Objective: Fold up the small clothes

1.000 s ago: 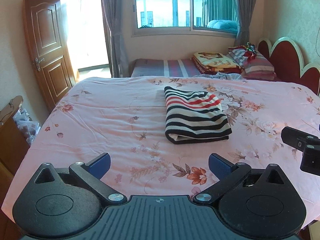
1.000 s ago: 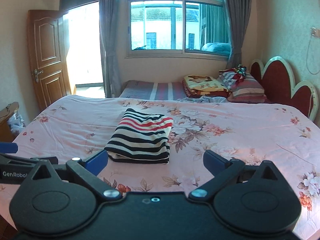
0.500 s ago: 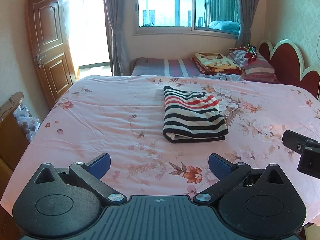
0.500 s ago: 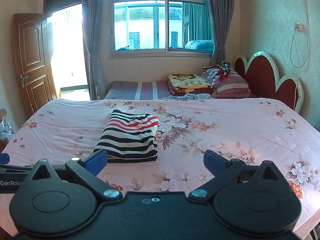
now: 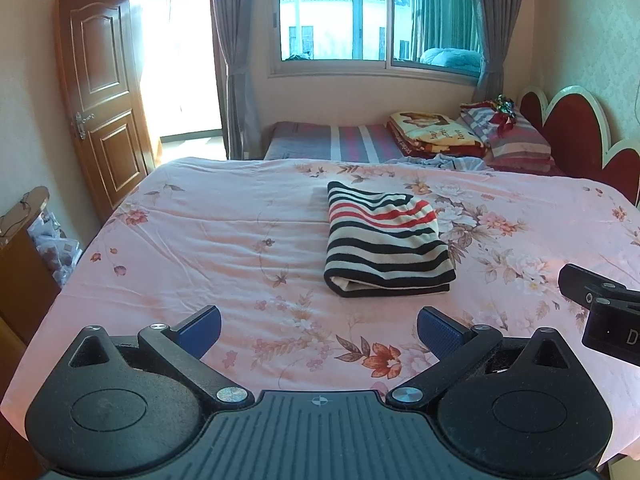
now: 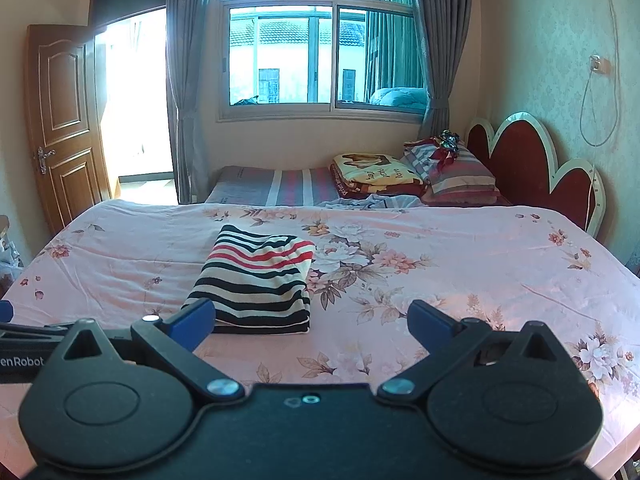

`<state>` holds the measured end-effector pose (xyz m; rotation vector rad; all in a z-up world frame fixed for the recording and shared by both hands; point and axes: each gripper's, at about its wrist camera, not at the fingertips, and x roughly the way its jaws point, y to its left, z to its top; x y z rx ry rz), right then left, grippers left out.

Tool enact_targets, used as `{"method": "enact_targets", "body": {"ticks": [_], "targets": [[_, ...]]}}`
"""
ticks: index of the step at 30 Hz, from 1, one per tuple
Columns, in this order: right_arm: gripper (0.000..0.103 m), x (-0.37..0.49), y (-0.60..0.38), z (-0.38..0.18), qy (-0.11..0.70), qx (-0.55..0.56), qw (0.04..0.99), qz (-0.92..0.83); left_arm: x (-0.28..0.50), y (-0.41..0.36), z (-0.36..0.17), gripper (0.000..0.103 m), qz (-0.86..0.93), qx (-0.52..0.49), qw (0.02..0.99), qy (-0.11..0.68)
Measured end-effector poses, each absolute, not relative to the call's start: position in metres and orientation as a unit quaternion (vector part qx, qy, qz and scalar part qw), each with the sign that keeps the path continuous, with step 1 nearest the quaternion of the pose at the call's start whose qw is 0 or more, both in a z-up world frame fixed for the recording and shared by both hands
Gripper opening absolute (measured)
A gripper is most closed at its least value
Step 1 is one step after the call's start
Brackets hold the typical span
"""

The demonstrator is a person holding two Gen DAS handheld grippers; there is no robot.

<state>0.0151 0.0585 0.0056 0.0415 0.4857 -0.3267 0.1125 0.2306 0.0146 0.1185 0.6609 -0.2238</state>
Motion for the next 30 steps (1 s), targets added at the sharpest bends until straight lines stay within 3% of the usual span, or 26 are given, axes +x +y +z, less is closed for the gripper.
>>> {"method": "enact_targets", "body": {"ticks": [30], "targets": [[0.102, 0.019, 0.049, -0.006, 0.261, 0.023, 0.949, -0.175, 0.119, 0.23, 0.006, 0.103, -0.109, 0.063, 0.933, 0.336]]}}
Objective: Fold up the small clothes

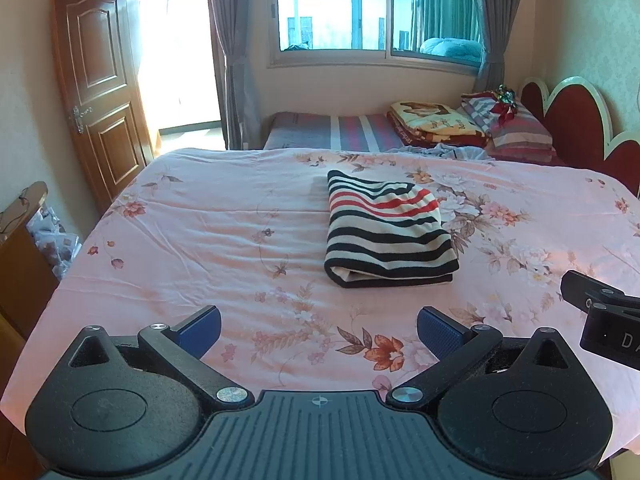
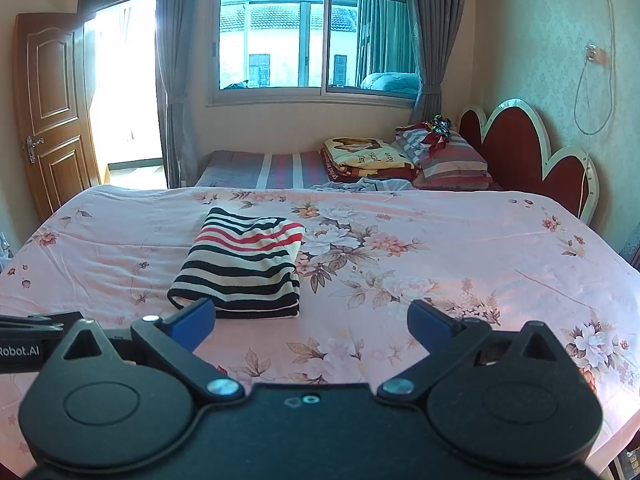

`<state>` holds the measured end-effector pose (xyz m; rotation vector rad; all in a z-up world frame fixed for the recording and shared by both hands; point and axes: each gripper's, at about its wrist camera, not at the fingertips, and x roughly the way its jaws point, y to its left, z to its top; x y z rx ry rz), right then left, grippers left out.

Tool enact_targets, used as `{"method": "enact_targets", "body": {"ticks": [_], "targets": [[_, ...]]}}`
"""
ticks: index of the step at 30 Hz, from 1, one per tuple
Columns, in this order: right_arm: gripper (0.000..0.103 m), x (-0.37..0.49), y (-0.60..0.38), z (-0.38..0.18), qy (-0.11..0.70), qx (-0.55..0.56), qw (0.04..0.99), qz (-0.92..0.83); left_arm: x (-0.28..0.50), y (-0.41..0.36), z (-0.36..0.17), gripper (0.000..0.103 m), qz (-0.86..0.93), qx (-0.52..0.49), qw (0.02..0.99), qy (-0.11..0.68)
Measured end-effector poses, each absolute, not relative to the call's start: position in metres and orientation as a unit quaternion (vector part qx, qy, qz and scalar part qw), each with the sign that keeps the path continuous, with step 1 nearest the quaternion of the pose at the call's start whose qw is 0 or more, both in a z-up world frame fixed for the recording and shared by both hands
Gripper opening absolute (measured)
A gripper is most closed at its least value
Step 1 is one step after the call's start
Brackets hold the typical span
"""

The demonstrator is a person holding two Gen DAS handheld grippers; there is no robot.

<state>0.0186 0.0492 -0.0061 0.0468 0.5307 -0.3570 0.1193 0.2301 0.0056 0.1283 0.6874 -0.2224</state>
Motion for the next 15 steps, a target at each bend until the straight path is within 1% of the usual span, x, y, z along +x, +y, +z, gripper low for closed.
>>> {"method": "enact_targets", "body": {"ticks": [15], "targets": [[0.102, 0.0202, 0.0511, -0.0059, 0.26, 0.022, 0.949, -0.175, 0.119, 0.2272, 0.0052, 0.103, -0.112, 0.066, 0.933, 0.336]]}}
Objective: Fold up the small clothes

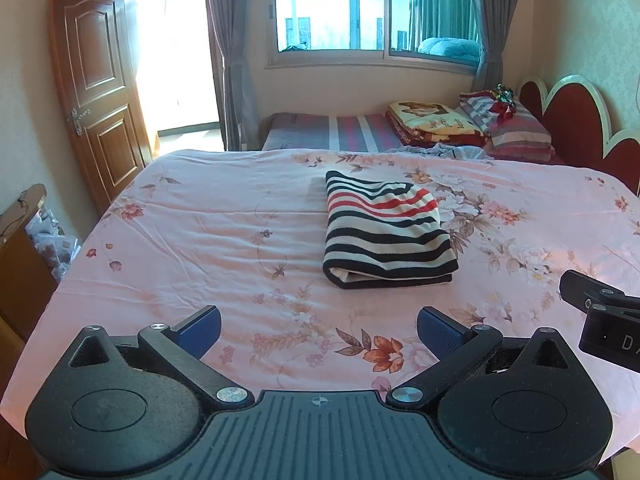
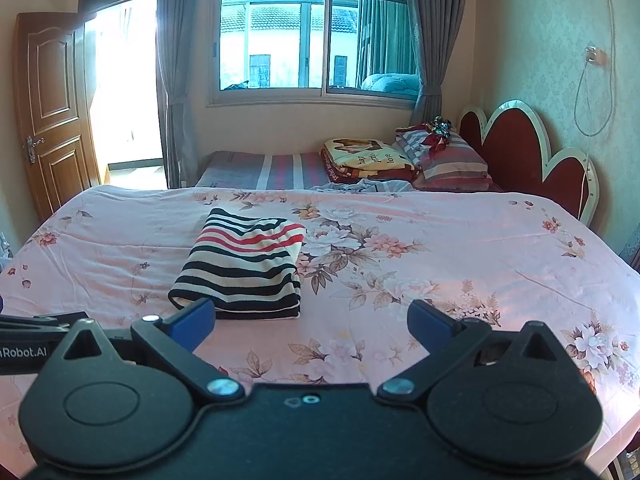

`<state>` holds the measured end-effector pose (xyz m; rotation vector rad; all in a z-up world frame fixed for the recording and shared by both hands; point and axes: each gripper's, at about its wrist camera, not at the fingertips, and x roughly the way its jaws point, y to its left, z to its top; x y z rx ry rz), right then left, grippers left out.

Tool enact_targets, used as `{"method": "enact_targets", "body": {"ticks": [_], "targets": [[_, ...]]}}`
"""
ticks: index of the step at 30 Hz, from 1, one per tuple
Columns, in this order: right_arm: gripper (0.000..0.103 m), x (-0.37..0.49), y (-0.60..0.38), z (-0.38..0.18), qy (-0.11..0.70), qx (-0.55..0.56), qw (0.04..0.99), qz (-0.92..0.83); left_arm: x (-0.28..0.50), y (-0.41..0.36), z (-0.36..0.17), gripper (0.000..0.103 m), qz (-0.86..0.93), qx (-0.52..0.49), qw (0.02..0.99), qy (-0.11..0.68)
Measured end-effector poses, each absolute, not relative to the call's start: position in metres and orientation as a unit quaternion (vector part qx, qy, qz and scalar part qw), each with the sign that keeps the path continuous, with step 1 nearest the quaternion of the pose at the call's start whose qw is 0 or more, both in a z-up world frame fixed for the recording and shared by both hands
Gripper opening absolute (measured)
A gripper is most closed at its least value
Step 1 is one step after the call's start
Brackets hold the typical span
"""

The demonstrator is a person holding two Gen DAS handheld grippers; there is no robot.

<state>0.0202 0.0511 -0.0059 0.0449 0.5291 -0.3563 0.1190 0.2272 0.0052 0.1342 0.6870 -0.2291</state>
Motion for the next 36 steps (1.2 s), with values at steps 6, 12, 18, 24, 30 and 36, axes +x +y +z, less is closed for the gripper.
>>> {"method": "enact_targets", "body": {"ticks": [6, 12, 18, 24, 30, 36], "targets": [[0.102, 0.02, 0.05, -0.006, 0.261, 0.022, 0.949, -0.176, 0.12, 0.227, 0.004, 0.103, -0.113, 0.065, 0.933, 0.337], [0.102, 0.02, 0.049, -0.006, 0.263, 0.022, 0.949, -0.175, 0.121, 0.227, 0.005, 0.103, -0.114, 0.065, 0.933, 0.336], [0.102, 0.02, 0.049, -0.006, 0.263, 0.022, 0.949, -0.176, 0.122, 0.225, 0.004, 0.103, -0.113, 0.065, 0.932, 0.337], [0.102, 0.02, 0.048, -0.007, 0.264, 0.022, 0.948, -0.175, 0.123, 0.224, 0.004, 0.103, -0.113, 0.066, 0.932, 0.337], [0.102, 0.021, 0.048, -0.008, 0.266, 0.021, 0.948, -0.174, 0.128, 0.222, 0.002, 0.103, -0.117, 0.066, 0.931, 0.34], [0.102, 0.025, 0.048, -0.009, 0.269, 0.021, 0.947, -0.173, 0.134, 0.218, 0.0, 0.103, -0.131, 0.071, 0.929, 0.338]]}}
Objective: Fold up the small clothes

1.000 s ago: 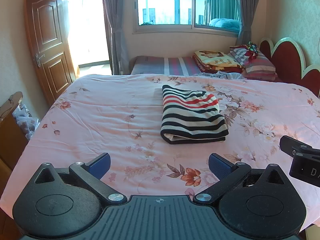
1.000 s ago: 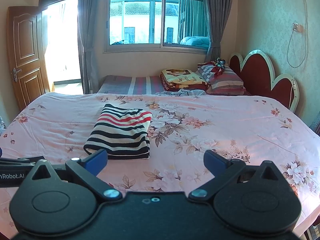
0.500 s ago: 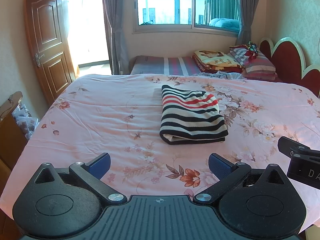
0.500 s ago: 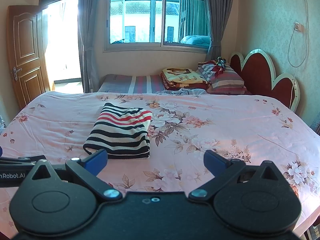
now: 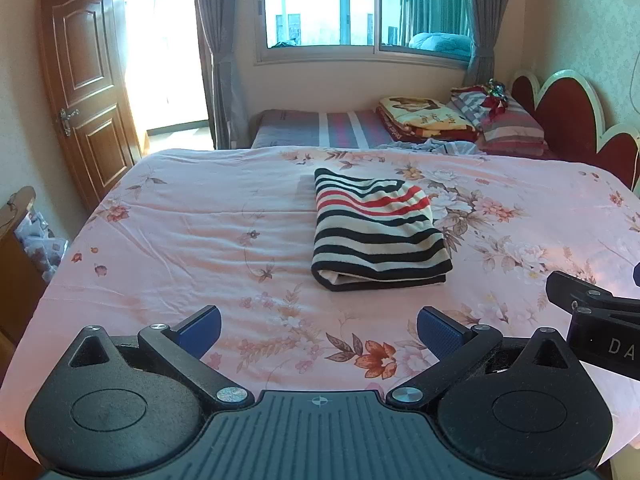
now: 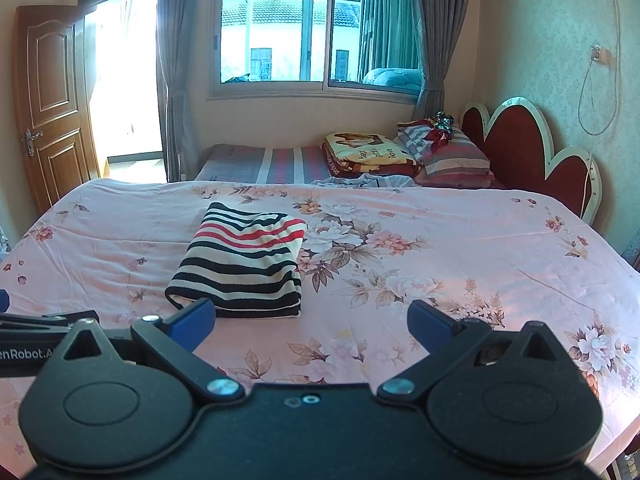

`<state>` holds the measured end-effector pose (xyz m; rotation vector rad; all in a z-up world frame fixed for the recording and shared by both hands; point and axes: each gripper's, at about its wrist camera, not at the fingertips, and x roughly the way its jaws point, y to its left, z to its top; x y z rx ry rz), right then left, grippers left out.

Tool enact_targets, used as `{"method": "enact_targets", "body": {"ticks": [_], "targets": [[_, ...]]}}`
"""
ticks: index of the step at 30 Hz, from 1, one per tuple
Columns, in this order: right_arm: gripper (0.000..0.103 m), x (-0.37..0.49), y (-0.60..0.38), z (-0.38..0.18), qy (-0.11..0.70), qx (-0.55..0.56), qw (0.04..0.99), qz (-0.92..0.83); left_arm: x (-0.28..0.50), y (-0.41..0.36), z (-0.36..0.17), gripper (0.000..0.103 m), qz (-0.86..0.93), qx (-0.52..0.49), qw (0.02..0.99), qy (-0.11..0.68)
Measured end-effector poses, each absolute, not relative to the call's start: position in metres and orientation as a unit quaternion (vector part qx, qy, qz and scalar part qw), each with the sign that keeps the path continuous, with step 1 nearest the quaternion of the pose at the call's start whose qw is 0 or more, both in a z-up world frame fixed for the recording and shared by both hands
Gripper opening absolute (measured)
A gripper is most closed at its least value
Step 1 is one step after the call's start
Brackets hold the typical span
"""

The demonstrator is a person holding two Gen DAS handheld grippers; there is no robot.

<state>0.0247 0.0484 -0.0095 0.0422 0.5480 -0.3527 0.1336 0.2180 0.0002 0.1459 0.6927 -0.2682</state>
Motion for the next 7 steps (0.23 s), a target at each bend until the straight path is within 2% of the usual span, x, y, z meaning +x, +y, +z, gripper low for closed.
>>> {"method": "enact_targets", "body": {"ticks": [3, 7], "targets": [[0.102, 0.029, 0.047, -0.011, 0.271, 0.022, 0.946, -0.174, 0.133, 0.215, 0.0, 0.103, -0.147, 0.08, 0.933, 0.318], [0.102, 0.037, 0.042, -0.013, 0.277, 0.023, 0.944, -0.178, 0.145, 0.213, -0.003, 0.103, -0.145, 0.066, 0.931, 0.33]]}}
